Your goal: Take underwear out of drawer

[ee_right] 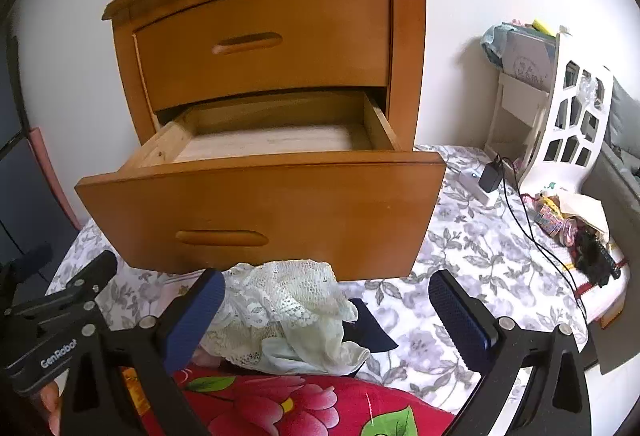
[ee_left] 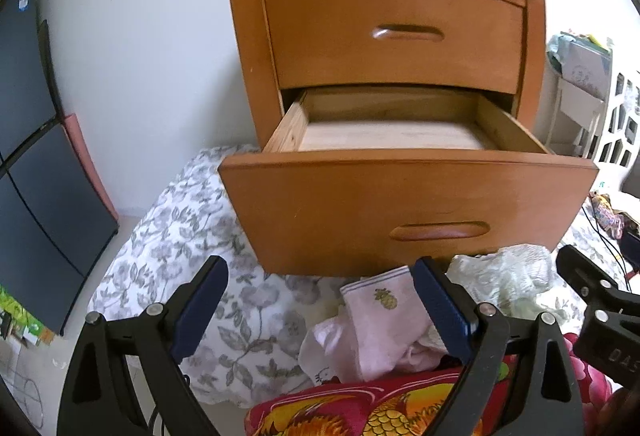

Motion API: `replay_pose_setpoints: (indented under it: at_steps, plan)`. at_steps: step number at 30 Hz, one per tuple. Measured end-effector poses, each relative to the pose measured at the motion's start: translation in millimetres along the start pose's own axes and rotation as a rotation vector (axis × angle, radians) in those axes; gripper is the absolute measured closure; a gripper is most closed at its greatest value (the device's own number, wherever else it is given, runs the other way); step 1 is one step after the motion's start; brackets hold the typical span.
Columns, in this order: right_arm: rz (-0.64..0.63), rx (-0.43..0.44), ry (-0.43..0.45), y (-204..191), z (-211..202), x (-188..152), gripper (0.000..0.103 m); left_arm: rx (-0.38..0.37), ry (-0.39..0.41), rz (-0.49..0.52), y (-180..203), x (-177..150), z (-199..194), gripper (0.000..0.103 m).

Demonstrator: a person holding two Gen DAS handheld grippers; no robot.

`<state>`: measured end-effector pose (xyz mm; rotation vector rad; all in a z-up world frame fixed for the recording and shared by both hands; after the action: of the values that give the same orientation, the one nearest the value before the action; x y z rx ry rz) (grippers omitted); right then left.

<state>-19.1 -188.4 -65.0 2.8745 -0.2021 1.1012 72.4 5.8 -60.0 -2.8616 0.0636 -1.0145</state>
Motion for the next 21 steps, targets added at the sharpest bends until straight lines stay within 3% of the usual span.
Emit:
replay_pose_setpoints:
  at_steps: [7, 21]
  plan:
    - [-0.003, -0.004, 0.016, -0.4, -2.6, 1.8, 0.000, 0.001, 0.035, 0.020, 5.0, 2.3, -7.9, 0.009]
    - [-0.007, -0.008, 0.021, -1.2, -3.4, 1.9, 0.000, -0.028, 0.027, -0.009, 2.1, 0.2, -4.3, 0.009]
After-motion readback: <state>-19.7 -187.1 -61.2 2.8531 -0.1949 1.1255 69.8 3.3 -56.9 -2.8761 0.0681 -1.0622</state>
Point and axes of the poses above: each gripper's, at about its wrist camera, not at the fingertips, and z roughly the way its jaws point, y to its right, x to its top, the point moved 10 cm from there along z, roughly the way its jaws point, and after that the axes turned 11 degrees about -y, right-handed, at the moved point
